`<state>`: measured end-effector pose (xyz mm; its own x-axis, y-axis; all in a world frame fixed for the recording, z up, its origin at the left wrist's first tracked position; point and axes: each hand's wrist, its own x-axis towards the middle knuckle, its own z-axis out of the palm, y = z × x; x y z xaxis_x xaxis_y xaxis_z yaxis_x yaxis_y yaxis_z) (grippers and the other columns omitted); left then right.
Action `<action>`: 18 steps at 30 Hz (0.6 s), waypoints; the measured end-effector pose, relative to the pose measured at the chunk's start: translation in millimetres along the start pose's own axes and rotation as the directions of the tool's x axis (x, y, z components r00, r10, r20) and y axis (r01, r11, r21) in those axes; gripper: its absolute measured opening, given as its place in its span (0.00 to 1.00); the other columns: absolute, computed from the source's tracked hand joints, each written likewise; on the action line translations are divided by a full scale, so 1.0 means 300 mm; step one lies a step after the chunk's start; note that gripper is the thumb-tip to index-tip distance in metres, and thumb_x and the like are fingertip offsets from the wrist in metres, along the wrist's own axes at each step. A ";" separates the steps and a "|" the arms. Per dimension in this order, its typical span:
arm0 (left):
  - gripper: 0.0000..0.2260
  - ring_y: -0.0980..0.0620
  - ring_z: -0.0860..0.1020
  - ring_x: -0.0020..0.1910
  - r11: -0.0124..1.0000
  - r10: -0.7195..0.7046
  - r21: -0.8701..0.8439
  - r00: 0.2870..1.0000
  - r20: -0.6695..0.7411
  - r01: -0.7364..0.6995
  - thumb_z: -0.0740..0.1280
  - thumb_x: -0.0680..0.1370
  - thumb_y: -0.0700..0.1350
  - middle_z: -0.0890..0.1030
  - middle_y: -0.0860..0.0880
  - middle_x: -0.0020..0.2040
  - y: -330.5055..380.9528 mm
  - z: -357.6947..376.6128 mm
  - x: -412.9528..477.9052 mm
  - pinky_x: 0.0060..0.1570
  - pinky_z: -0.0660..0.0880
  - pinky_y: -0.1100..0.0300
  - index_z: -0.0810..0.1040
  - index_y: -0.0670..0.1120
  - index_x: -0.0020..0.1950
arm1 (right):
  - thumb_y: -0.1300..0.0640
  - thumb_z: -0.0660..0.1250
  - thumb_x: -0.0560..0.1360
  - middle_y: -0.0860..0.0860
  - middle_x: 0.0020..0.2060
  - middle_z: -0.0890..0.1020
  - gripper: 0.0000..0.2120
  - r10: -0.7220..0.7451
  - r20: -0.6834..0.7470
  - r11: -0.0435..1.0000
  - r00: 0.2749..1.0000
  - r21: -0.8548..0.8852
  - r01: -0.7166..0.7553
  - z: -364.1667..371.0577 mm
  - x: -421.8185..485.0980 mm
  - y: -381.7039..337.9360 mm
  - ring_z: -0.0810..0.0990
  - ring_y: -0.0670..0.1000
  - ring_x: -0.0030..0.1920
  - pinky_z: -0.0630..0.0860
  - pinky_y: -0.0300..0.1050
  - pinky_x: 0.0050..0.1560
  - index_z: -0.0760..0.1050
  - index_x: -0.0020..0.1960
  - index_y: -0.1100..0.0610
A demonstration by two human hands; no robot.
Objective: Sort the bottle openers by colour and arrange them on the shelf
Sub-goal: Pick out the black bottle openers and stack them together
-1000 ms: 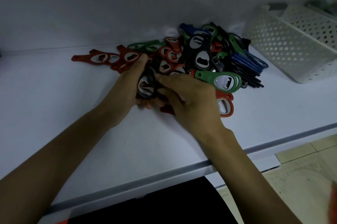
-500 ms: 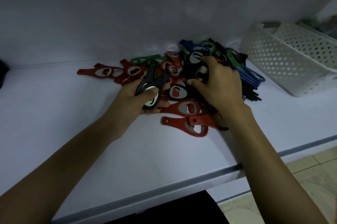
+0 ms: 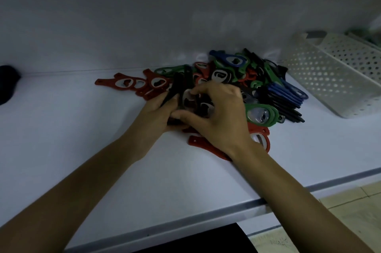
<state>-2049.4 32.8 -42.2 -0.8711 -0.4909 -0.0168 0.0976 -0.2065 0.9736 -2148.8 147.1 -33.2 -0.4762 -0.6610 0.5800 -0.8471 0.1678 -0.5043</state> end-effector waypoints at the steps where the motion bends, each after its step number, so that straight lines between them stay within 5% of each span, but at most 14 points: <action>1: 0.13 0.55 0.82 0.49 1.000 -0.003 -0.010 1.000 -0.011 0.003 0.56 0.82 0.44 0.84 0.53 0.48 0.002 0.002 0.000 0.40 0.78 0.63 0.75 0.49 0.64 | 0.39 0.72 0.66 0.48 0.48 0.83 0.23 -0.046 0.014 0.999 0.999 -0.014 0.047 0.007 -0.002 -0.006 0.79 0.49 0.51 0.65 0.44 0.60 0.80 0.53 0.54; 6: 0.14 0.52 0.81 0.52 0.964 -0.053 -0.262 0.999 0.005 0.053 0.57 0.77 0.50 0.84 0.50 0.51 0.018 0.005 0.002 0.43 0.80 0.60 0.78 0.49 0.57 | 0.42 0.70 0.71 0.52 0.62 0.78 0.26 -0.116 0.125 0.991 0.985 -0.054 0.123 0.014 -0.003 -0.017 0.74 0.54 0.63 0.66 0.53 0.63 0.77 0.64 0.54; 10: 0.18 0.50 0.82 0.50 0.954 -0.073 -0.291 0.997 0.013 0.074 0.53 0.78 0.54 0.83 0.47 0.52 0.030 -0.002 -0.003 0.40 0.81 0.55 0.78 0.49 0.57 | 0.43 0.68 0.73 0.53 0.65 0.74 0.23 -0.106 0.193 0.991 0.975 -0.065 0.121 0.005 -0.003 -0.004 0.70 0.54 0.65 0.65 0.53 0.64 0.76 0.65 0.52; 15: 0.11 0.51 0.81 0.33 0.989 -0.080 -0.131 0.995 -0.056 0.072 0.55 0.81 0.46 0.83 0.46 0.41 0.019 -0.003 0.000 0.30 0.77 0.61 0.75 0.45 0.56 | 0.47 0.64 0.77 0.50 0.52 0.82 0.15 -0.007 0.074 0.984 0.997 -0.177 0.020 -0.017 0.003 0.020 0.77 0.52 0.54 0.68 0.49 0.54 0.79 0.59 0.53; 18: 0.09 0.51 0.81 0.31 0.985 -0.087 -0.157 0.992 -0.086 0.073 0.57 0.81 0.45 0.84 0.47 0.37 0.013 -0.003 0.006 0.29 0.78 0.62 0.75 0.45 0.53 | 0.46 0.66 0.75 0.48 0.50 0.81 0.13 0.091 0.125 0.918 0.988 -0.396 -0.035 -0.033 0.009 0.068 0.75 0.51 0.52 0.64 0.47 0.53 0.78 0.56 0.51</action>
<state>-2050.2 30.5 -38.7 -0.8316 -0.5420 -0.1211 0.1081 -0.3719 0.9219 -2169.6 156.0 -35.5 -0.5183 -0.7290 0.4471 -0.8542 0.4664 -0.2299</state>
